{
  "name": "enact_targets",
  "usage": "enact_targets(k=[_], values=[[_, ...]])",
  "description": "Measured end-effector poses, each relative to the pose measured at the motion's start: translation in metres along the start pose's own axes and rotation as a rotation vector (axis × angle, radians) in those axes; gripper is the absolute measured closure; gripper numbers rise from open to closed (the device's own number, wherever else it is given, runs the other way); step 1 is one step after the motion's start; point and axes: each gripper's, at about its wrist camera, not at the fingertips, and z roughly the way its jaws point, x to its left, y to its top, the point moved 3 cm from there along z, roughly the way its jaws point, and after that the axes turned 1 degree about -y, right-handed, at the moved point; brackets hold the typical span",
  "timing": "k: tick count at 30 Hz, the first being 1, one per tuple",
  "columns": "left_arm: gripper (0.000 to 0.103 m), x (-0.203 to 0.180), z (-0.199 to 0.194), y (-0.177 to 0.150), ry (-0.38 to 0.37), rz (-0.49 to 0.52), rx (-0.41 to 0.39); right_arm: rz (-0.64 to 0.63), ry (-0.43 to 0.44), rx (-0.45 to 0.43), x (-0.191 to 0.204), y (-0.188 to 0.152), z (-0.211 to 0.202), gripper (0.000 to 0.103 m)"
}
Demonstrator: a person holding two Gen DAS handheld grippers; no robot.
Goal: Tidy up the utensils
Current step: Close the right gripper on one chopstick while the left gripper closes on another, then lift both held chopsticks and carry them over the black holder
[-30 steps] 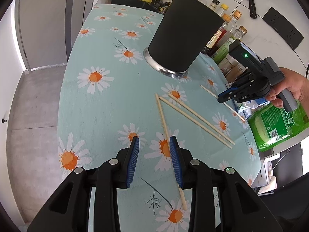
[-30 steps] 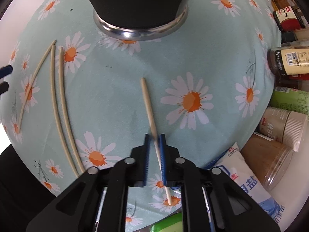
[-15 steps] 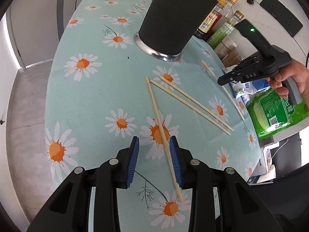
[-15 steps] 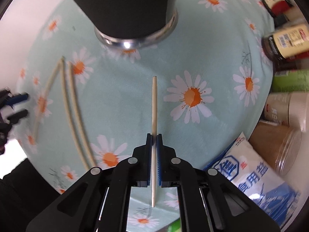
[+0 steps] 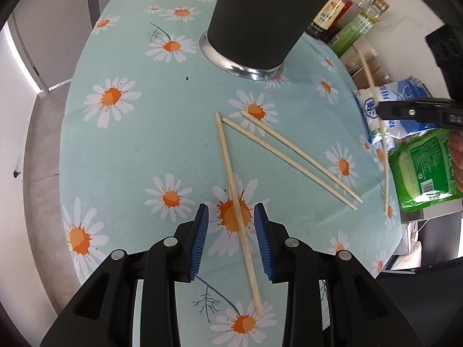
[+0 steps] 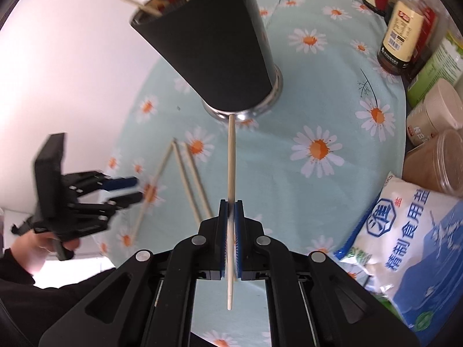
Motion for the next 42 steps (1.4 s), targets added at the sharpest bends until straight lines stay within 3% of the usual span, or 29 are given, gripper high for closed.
enact_targets(k=[12,15,18,27,31,42], values=[[0.073,-0.021,0.022,0.019,0.181,-0.006,0.101,0.027,0.21,-0.174,0.011,-0.024,-0.029,0.097],[0.084,-0.025,0.026,0.023,0.229,-0.007,0.112,0.026,0.262,-0.205,0.01,-0.03,-0.036,0.097],[0.099,-0.02,0.027,0.028,0.243,-0.042,0.105,0.023,0.309,-0.217,0.011,-0.035,-0.041,0.097],[0.099,-0.012,0.021,0.024,0.244,-0.126,0.073,0.014,0.421,-0.264,0.015,-0.041,-0.054,0.097],[0.099,-0.013,0.006,0.018,0.254,-0.153,0.025,-0.017,0.376,-0.295,0.021,-0.039,-0.058,0.097],[0.099,-0.027,-0.053,0.011,0.215,-0.239,-0.141,-0.05,0.361,-0.307,0.04,-0.032,-0.064,0.097]])
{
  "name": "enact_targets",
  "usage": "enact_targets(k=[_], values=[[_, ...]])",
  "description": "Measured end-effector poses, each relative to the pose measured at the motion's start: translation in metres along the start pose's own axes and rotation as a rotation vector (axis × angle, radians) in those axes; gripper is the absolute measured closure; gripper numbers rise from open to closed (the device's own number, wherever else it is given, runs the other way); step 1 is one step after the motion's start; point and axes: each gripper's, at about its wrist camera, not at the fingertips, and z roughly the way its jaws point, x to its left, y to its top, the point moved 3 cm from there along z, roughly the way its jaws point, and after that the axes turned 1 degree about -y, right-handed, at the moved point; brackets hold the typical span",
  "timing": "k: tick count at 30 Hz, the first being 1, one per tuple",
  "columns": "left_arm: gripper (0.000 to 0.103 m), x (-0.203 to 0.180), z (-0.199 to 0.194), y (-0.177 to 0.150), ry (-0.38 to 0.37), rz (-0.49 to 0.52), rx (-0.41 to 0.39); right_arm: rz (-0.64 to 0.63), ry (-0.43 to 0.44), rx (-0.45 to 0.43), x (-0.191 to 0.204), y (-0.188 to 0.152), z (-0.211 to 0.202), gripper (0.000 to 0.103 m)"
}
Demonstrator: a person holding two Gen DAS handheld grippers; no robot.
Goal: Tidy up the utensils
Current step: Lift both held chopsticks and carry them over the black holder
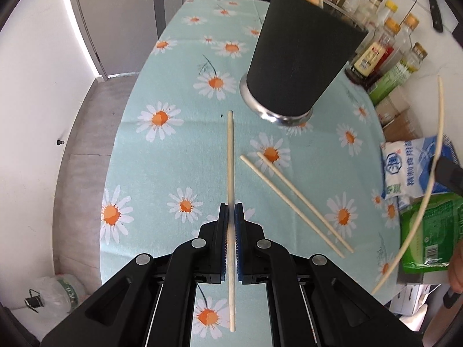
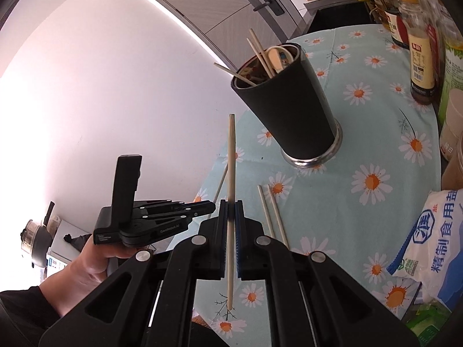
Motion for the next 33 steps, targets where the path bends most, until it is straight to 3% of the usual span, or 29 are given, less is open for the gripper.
enact_targets(k=[12,20,26,33], values=[[0.099,-0.032,-0.073,0.039,-0.174,0.06,-0.317,-0.013,-0.019,-0.088,0.014,0.04,0.003,0.097],[0.099,-0.039,-0.097,0.078,-0.336,0.103,-0.461,-0.025,-0.082,-0.229,0.026,0.079,-0.009,0.097],[0.099,-0.039,-0.1,0.111,-0.404,0.128,-0.543,-0.011,-0.138,-0.359,0.027,0.1,-0.022,0.097],[0.099,-0.027,-0.113,0.146,-0.474,0.101,-0.723,-0.019,-0.17,-0.499,0.035,0.127,-0.043,0.097]])
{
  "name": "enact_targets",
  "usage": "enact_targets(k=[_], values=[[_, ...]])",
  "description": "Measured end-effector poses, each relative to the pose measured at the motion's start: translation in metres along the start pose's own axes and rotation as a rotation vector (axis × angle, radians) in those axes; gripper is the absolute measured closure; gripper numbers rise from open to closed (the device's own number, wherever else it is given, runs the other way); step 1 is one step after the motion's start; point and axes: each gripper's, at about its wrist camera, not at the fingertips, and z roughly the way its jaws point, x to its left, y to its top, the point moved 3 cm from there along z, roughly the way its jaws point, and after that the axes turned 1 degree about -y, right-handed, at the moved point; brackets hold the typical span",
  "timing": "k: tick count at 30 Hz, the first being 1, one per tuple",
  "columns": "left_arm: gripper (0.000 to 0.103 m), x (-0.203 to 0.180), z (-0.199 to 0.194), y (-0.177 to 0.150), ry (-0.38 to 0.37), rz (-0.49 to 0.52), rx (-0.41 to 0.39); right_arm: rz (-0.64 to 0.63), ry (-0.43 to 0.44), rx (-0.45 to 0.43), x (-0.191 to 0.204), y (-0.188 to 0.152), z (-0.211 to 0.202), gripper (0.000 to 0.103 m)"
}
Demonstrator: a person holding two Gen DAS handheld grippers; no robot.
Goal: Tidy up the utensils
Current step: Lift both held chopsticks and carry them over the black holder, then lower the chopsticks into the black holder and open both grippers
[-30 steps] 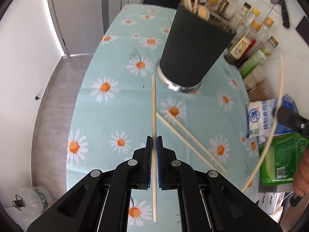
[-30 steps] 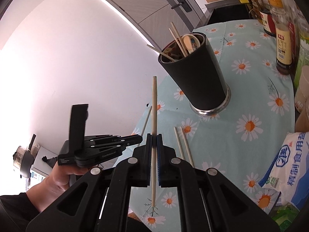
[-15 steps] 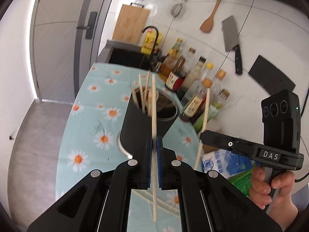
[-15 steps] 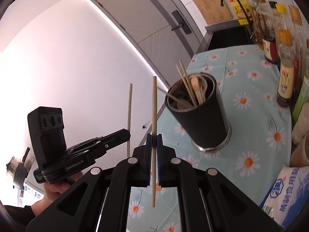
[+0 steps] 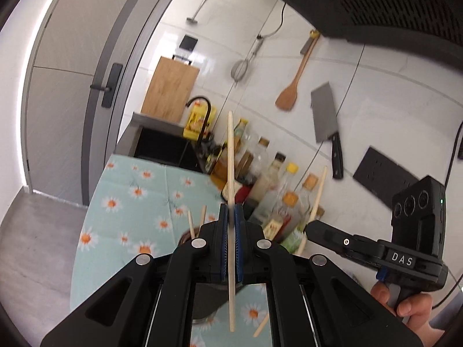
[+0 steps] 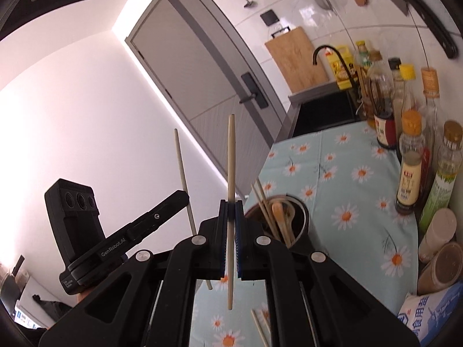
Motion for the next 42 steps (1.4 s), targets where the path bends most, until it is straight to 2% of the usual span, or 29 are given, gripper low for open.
enact_targets(k=[4,8,11,15,20,28,40,42], values=[[0.099,0.007,0.004,0.018,-0.043,-0.008,-0.083,0.026,-0.026,-0.058,-0.003,0.016,0.003,0.097],[0.099,0.012,0.01,0.029,-0.068,-0.012,-0.128,0.022,-0.061,-0.095,-0.004,0.027,0.012,0.097],[0.099,0.018,0.016,0.035,-0.081,-0.023,-0.163,-0.014,-0.129,-0.15,-0.001,0.035,0.017,0.097],[0.099,0.02,0.034,0.031,-0.096,-0.021,-0.156,-0.06,-0.195,-0.182,-0.001,0.038,0.029,0.097],[0.099,0.023,0.052,0.019,-0.089,-0.013,-0.141,-0.081,-0.245,-0.17,-0.012,0.03,0.048,0.097],[0.099,0.029,0.069,-0.005,-0.074,-0.011,-0.086,-0.063,-0.253,-0.12,-0.029,0.02,0.069,0.097],[0.098,0.031,0.069,-0.024,-0.046,-0.018,-0.022,-0.041,-0.267,-0.081,-0.031,0.01,0.072,0.097],[0.098,0.029,0.067,-0.026,-0.034,-0.001,-0.019,-0.036,-0.267,-0.082,-0.031,0.009,0.07,0.087]])
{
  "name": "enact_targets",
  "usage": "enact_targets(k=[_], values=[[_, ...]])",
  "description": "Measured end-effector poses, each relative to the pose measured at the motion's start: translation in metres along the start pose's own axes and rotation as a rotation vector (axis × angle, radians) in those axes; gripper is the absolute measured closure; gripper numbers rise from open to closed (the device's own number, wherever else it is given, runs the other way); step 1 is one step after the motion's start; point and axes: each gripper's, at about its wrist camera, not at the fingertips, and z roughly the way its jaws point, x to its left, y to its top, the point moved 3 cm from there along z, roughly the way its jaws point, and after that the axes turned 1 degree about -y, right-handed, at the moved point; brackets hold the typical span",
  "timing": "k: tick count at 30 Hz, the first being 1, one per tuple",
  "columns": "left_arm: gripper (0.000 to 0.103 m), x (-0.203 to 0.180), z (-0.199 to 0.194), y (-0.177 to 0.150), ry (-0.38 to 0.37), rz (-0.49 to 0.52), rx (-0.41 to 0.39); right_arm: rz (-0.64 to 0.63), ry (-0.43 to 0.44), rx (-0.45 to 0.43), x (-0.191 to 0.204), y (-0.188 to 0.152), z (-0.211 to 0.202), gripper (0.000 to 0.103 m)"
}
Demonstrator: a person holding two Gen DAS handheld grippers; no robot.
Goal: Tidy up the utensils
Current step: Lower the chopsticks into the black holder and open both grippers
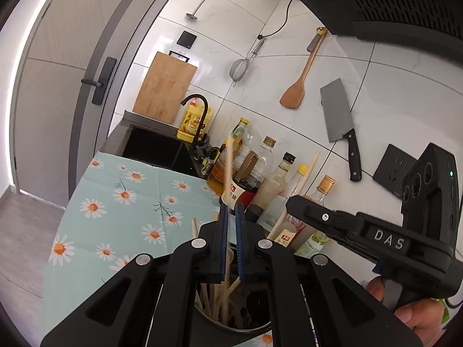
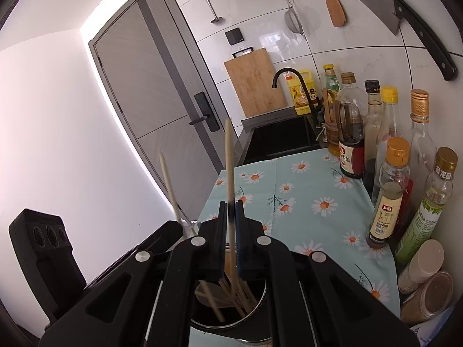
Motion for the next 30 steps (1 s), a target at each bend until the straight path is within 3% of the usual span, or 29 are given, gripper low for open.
enact_targets(k=[12,24,26,27,30], values=[[0.098,-0.003,-0.018,0.002,0.031,0.001,0.015,0.032,0.007,-0.028,-0.004,0.002,-0.026,0.082],[0.097,-0.021,-0.055,0.01,0.034,0.018,0.004,-0.02,0.029,-0.026,0.007,-0.005,-0.06,0.08],[0.085,-0.025,-0.064,0.009,0.041,0.024,0.002,-0.032,0.044,-0.01,0.008,-0.008,-0.063,0.079],[0.072,-0.027,-0.069,0.009,0.048,0.021,-0.002,-0.041,0.061,0.004,0.008,-0.011,-0.065,0.079],[0.072,-0.033,-0.081,0.005,0.07,0.017,-0.002,-0.064,0.087,0.027,0.011,-0.015,-0.069,0.079]])
